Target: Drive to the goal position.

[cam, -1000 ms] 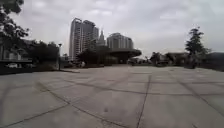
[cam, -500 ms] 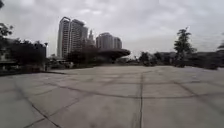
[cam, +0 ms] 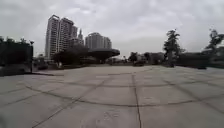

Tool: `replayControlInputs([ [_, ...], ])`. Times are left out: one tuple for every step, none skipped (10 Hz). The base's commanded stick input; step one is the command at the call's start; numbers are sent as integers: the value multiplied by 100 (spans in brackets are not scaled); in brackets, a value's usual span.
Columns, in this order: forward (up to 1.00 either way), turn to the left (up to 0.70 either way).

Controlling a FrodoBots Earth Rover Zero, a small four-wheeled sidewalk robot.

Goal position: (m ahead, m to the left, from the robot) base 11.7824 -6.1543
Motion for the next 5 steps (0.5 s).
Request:
replayControlInputs([
  [100, -35],
  [100, -38],
  [100, -38],
  [100, -38],
  [100, -38],
])
